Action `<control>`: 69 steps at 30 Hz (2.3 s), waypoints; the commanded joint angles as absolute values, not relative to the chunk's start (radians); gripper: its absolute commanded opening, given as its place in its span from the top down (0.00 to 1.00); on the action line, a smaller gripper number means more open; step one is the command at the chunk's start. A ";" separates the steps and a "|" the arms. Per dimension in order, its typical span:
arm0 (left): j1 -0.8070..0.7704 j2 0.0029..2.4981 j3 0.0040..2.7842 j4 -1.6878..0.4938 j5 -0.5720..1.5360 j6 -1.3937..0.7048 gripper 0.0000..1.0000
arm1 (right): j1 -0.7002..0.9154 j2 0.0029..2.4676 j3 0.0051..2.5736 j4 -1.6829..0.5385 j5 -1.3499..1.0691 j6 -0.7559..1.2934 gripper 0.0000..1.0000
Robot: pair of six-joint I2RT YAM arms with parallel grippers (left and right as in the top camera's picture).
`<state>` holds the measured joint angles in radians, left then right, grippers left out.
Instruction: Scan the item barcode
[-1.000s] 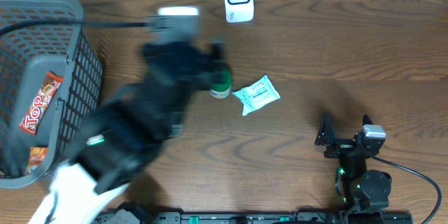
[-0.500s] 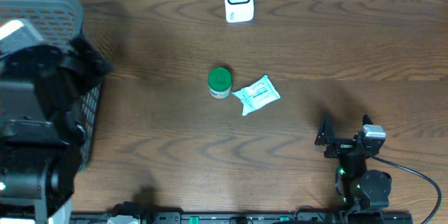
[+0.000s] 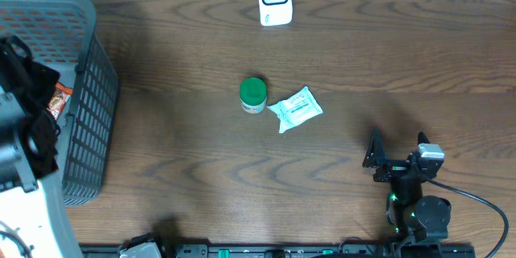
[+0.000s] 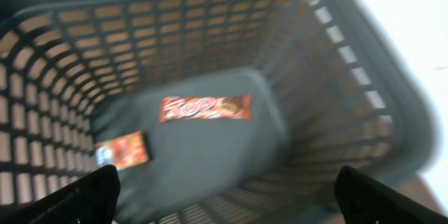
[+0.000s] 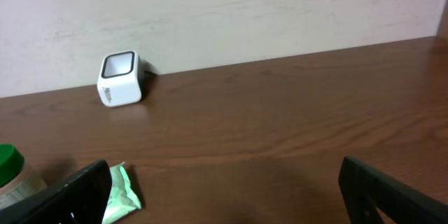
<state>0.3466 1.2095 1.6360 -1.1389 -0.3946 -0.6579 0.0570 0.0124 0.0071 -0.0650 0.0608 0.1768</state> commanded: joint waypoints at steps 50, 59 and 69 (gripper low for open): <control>0.655 1.879 1.603 -1.053 -0.266 -1.304 0.02 | 0.066 0.009 0.006 -0.068 0.070 0.189 0.01; 0.655 1.962 1.603 -0.954 -0.270 -1.303 0.02 | 0.066 0.009 0.006 -0.068 0.070 0.189 0.01; 0.655 2.049 1.603 -0.909 -0.268 -1.303 0.02 | 0.066 0.009 0.006 -0.068 0.070 0.189 0.01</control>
<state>0.6563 2.0117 1.6104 -0.9119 -0.2600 -1.2873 0.0570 0.0124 0.0071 -0.0650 0.0608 0.1764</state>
